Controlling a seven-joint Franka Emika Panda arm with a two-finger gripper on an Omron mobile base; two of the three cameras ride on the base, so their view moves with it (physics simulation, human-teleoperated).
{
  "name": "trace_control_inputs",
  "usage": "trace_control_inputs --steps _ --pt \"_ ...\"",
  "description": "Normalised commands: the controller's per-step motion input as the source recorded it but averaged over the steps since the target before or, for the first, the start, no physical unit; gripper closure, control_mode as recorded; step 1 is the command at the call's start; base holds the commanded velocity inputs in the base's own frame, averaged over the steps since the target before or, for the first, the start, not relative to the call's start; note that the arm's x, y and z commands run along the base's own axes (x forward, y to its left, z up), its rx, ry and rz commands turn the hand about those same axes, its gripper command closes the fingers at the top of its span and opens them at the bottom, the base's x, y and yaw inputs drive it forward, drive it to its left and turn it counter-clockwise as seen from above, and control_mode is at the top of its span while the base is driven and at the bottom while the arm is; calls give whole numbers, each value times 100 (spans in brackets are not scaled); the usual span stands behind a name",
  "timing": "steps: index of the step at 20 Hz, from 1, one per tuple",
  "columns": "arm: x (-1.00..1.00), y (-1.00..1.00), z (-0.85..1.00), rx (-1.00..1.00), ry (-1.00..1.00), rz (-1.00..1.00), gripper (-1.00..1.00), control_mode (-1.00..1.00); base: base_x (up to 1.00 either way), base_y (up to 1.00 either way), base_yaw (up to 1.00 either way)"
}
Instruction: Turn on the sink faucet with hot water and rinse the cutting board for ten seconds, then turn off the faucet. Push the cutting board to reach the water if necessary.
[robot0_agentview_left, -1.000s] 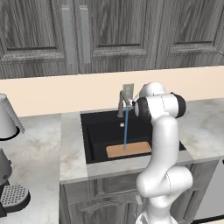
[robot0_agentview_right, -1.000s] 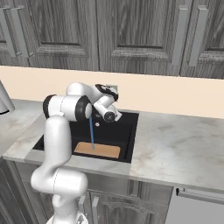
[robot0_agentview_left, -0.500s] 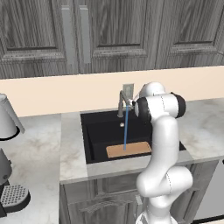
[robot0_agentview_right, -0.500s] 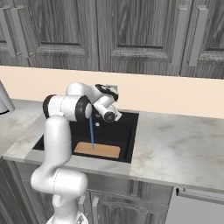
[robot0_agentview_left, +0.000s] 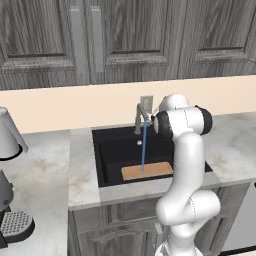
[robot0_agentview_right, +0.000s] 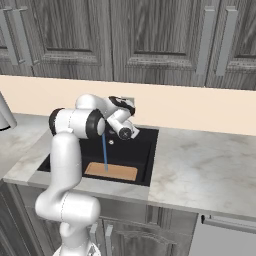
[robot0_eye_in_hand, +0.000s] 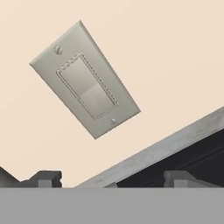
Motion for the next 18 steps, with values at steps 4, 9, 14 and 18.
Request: trace_control_inputs --steps 4,9,14,18 --pt "0 0 0 0 0 0 -100 -100 0 0 0" --pt "0 0 0 0 0 0 -100 -100 0 0 0" --pt "0 0 0 0 0 0 -100 -100 0 0 0" --pt "0 0 0 0 0 0 -100 -100 0 0 0"
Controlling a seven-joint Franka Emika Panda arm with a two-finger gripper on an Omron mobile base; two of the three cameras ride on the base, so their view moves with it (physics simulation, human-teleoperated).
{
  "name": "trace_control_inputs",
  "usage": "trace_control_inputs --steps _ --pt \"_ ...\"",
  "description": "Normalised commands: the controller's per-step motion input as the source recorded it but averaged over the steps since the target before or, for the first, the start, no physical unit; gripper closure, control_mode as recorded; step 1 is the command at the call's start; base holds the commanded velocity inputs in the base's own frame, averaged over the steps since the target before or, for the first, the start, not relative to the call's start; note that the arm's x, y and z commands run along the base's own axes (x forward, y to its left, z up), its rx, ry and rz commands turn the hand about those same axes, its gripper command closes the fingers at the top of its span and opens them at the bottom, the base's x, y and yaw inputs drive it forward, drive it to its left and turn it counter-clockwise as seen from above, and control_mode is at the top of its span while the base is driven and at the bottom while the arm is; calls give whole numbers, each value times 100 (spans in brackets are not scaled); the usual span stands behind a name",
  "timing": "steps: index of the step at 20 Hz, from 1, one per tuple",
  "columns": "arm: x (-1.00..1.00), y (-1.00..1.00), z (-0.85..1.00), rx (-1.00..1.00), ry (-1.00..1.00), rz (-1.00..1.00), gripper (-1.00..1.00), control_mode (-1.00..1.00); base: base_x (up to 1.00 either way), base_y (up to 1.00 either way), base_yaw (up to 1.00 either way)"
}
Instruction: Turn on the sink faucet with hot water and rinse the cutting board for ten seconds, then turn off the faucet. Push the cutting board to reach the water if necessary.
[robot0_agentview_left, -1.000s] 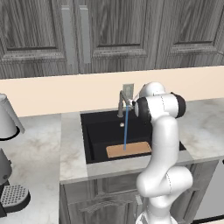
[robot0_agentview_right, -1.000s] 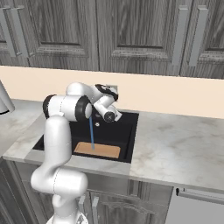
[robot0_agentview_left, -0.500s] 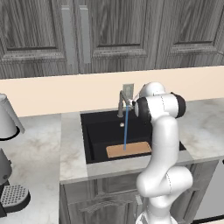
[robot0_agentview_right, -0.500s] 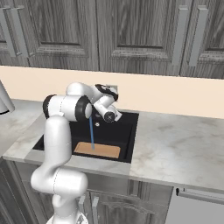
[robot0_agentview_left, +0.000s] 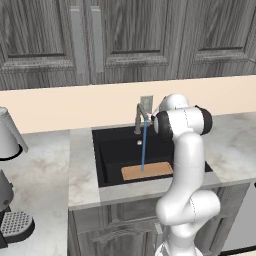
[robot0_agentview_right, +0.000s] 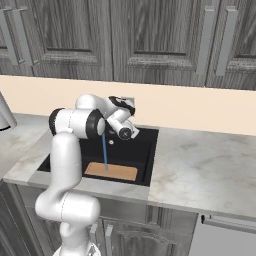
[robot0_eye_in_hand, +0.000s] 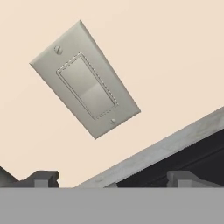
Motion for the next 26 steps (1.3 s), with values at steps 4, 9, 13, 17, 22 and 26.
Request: trace_control_inputs --steps 4,9,13,17,22,26 --pt "0 0 0 0 0 0 -100 -100 0 0 0" --pt "0 -8 0 0 0 0 -100 -100 0 0 0" --pt "0 -19 1 0 0 0 -100 -100 0 0 0" --pt "-2 -22 0 0 0 1 -100 -100 0 0 0" --pt "-4 -20 0 0 0 1 -100 -100 0 0 0" --pt "-7 -16 1 0 0 1 -100 -100 0 0 0"
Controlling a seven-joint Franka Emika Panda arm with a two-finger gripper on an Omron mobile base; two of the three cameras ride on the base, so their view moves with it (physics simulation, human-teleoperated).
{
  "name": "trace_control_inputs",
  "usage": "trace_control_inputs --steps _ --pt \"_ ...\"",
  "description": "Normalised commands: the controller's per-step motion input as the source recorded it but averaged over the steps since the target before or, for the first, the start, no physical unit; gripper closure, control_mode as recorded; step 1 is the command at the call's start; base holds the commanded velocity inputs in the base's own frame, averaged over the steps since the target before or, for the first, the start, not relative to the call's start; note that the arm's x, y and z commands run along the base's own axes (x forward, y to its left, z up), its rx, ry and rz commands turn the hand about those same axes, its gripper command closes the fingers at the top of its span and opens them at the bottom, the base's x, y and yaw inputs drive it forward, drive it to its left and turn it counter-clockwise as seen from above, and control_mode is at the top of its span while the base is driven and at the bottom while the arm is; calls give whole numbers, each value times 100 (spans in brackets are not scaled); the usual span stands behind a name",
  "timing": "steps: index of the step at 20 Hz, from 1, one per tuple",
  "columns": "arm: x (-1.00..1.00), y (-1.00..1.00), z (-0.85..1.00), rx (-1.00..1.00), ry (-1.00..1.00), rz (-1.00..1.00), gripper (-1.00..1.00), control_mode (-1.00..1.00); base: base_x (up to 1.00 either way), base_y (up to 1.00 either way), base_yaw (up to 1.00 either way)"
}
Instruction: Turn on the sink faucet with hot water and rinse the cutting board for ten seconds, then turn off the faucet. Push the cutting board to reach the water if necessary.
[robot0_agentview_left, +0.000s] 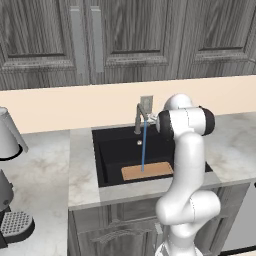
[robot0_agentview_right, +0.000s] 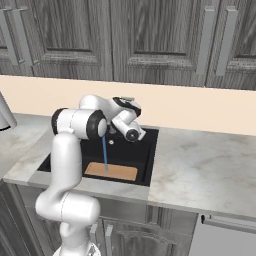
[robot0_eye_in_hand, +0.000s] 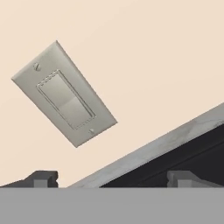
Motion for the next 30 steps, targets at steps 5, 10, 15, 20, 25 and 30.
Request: trace_control_inputs --steps 5,10,15,20,25,30 --pt "-8 -12 2 0 0 0 -100 -100 0 0 0" --pt "-18 -13 8 0 0 0 -100 -100 0 0 0" --pt "-34 -16 16 -2 2 0 -100 -100 0 0 0" --pt "-36 -10 8 -5 2 0 -100 -100 0 0 0" --pt "-25 0 0 -11 0 4 -100 -100 0 0 0" --pt "-21 0 0 -14 0 8 -100 -100 0 0 0"
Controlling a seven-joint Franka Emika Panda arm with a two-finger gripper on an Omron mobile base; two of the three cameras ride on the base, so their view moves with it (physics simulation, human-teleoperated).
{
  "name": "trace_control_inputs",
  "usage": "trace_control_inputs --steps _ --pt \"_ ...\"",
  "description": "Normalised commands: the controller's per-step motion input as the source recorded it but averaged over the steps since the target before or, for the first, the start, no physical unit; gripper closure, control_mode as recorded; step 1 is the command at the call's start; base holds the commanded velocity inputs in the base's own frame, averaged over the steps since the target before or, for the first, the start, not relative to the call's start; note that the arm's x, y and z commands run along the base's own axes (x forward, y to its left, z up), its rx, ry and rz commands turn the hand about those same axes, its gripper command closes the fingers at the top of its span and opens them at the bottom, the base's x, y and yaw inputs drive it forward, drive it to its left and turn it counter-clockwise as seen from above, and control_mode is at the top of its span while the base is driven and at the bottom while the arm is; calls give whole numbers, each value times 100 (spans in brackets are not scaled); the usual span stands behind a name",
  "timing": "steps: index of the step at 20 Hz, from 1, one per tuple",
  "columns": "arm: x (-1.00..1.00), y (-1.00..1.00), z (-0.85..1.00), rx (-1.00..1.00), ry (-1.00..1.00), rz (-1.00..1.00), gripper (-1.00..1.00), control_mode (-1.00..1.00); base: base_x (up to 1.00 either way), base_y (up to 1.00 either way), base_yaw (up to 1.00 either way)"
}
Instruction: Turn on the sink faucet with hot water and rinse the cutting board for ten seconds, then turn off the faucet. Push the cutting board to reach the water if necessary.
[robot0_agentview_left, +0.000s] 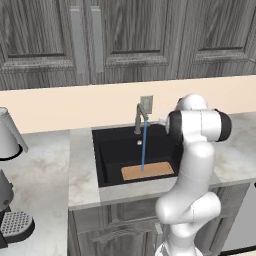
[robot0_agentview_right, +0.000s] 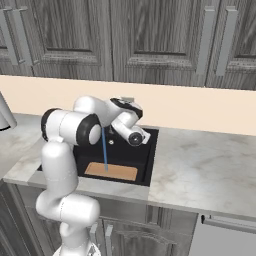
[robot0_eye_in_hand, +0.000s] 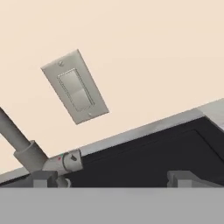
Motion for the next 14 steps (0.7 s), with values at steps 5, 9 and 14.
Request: trace_control_inputs --steps 5,9,14 --pt "-18 0 6 -14 0 13 -100 -100 0 0 0" --pt "-2 0 8 -9 0 21 -100 -100 0 0 0" --pt "0 0 5 -4 0 28 -100 -100 0 0 0"
